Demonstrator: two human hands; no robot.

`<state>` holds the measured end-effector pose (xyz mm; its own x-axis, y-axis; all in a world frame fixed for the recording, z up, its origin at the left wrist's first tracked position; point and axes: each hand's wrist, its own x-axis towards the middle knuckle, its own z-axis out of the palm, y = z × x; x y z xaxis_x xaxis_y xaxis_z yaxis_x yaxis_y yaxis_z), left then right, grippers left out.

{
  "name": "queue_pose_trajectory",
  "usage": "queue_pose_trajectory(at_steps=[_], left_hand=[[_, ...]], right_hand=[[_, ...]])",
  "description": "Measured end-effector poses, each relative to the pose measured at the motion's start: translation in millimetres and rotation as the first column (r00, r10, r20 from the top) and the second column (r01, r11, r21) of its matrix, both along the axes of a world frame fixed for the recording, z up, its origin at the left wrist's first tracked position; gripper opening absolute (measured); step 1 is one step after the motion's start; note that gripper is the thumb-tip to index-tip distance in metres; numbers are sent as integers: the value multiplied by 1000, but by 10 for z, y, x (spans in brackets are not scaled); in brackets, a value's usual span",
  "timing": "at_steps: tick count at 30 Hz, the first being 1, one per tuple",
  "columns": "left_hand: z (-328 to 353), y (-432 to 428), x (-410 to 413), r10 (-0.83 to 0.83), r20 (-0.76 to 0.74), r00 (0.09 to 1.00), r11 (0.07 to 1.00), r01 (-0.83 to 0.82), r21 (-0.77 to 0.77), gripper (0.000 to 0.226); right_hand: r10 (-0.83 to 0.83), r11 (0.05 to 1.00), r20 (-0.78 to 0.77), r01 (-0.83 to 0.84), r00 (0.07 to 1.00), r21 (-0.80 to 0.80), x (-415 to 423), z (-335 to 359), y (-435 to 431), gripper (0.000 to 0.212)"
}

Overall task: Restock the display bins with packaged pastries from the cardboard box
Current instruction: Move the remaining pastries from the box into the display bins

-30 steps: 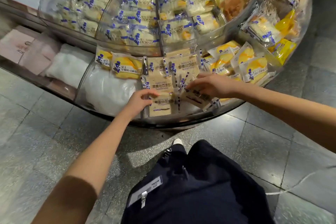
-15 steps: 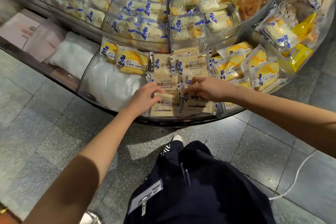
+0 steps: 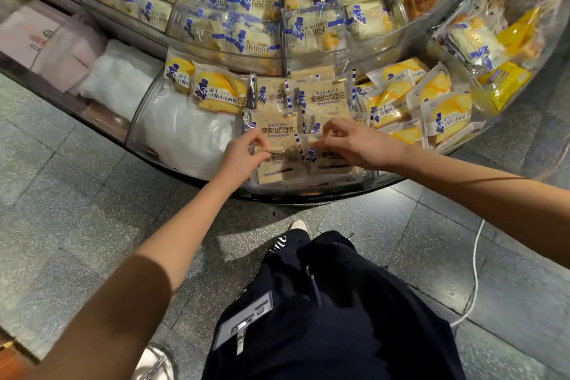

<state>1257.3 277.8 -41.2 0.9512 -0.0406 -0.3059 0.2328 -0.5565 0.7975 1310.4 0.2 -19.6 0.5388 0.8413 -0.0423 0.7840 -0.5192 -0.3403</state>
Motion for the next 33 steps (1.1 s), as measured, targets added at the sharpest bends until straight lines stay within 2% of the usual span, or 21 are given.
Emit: queue_pose_trajectory(at_steps=[5, 7, 9, 12, 15, 18, 21, 28, 33], left_hand=[[-152, 80, -198, -239, -78, 968, 948, 250, 195, 13], [-134, 125, -165, -270, -58, 961, 927, 276, 254, 11], [-109, 172, -110, -327, -12, 945, 896, 314, 313, 18], [-69, 239, -49, -482, -33, 875, 795, 454, 403, 29], [-77, 261, 2, -580, -105, 808, 681, 552, 481, 23], [-90, 186, 35, -621, -115, 775, 640, 586, 497, 25], [-126, 103, 9, -648, -122, 752, 624, 616, 481, 33], [-198, 52, -22, -573, -172, 801, 647, 572, 505, 20], [-140, -11, 8, -531, -173, 830, 715, 547, 435, 41]], right_hand=[[0, 999, -18, -1, 1000, -35, -111, -38, 11, 38], [13, 999, -10, -13, 1000, -29, -125, -33, 50, 39], [17, 1000, 22, -16, 1000, -21, -95, -24, 69, 40], [60, 998, 87, -57, 994, -33, -88, -48, 50, 42], [146, 988, 91, -141, 985, -59, -201, -134, -27, 41], [129, 991, 57, -126, 990, -53, -235, -204, -103, 42], [123, 990, -9, -123, 992, -61, -226, -260, -64, 42], [82, 989, -140, -98, 987, -109, -284, -334, -31, 45], [68, 991, -141, -83, 988, -107, -171, -260, -42, 47]])
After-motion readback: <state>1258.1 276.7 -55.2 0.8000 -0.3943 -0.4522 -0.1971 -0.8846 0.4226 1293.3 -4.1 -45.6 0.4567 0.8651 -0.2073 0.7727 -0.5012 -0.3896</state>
